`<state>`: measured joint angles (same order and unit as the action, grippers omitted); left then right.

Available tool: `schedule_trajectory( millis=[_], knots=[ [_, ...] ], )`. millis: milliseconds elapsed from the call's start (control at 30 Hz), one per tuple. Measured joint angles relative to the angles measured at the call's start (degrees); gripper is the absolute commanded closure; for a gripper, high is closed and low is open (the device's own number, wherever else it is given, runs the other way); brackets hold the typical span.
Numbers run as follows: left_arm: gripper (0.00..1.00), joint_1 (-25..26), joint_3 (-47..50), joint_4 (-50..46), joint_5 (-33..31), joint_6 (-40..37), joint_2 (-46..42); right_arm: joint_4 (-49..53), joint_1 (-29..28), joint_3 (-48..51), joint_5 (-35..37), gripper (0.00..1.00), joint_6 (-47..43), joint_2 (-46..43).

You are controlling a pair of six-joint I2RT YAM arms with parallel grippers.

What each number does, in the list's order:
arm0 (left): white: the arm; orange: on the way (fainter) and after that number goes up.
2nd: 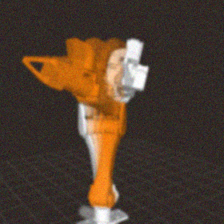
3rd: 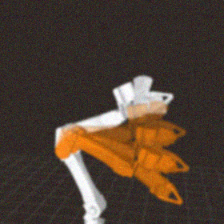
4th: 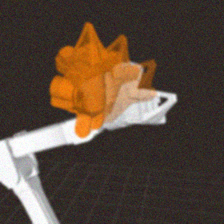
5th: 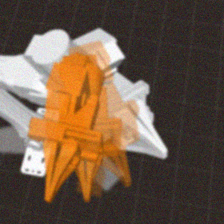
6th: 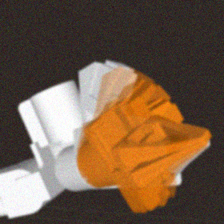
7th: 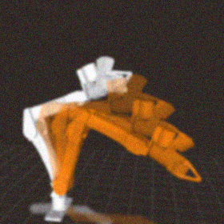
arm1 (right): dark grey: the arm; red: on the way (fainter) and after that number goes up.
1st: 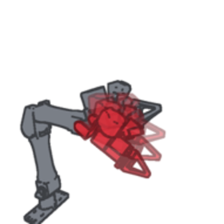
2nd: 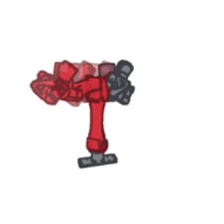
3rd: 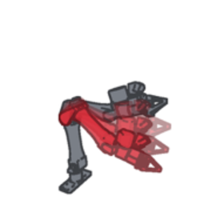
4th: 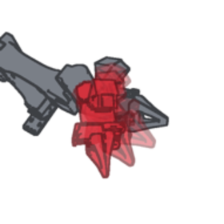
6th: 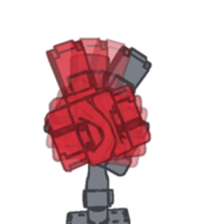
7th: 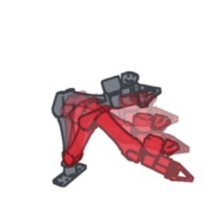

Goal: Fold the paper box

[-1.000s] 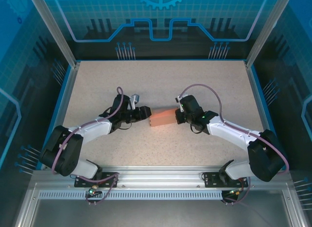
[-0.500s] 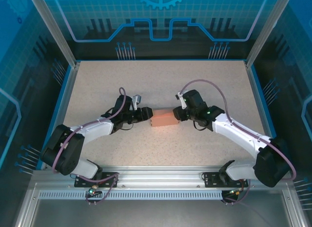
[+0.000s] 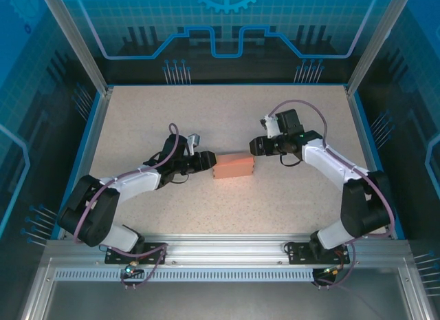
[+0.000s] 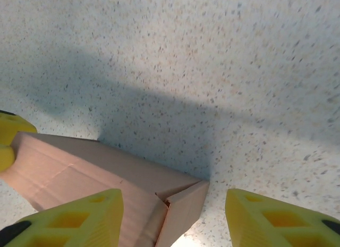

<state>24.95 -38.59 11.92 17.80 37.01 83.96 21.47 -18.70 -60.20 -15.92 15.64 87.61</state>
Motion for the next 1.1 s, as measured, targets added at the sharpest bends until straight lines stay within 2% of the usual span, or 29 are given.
schedule_trajectory(
  millis=[233, 533, 767, 833, 967, 1100],
  knots=[
    [0.43, 0.2, 0.0, 0.0, -0.4, 0.0, 0.0, -1.5, 1.2, 3.1, -7.0, 0.49, 1.1, 1.4],
    [0.44, 0.7, 0.7, 1.1, -1.4, 0.2, 0.2, -9.3, 2.4, 8.6, -12.2, 0.6, 3.0, 1.2],
    [0.52, 1.2, 2.2, 4.9, -1.7, 0.2, 0.2, -14.7, 3.1, 11.6, -14.6, 0.67, 3.9, 0.5],
    [0.52, 1.2, 2.2, 5.2, -1.7, 0.2, 0.2, -15.2, 3.1, 11.8, -14.8, 0.66, 4.1, 0.5],
    [0.48, 1.4, 2.2, 5.0, -1.9, 0.2, 0.1, -14.8, 3.1, 11.6, -14.5, 0.52, 4.7, 0.3],
    [0.45, 1.5, 1.5, 3.7, -2.8, 0.1, 0.0, -12.1, 3.1, 10.3, -14.1, 0.45, 5.2, 0.3]
  ],
)
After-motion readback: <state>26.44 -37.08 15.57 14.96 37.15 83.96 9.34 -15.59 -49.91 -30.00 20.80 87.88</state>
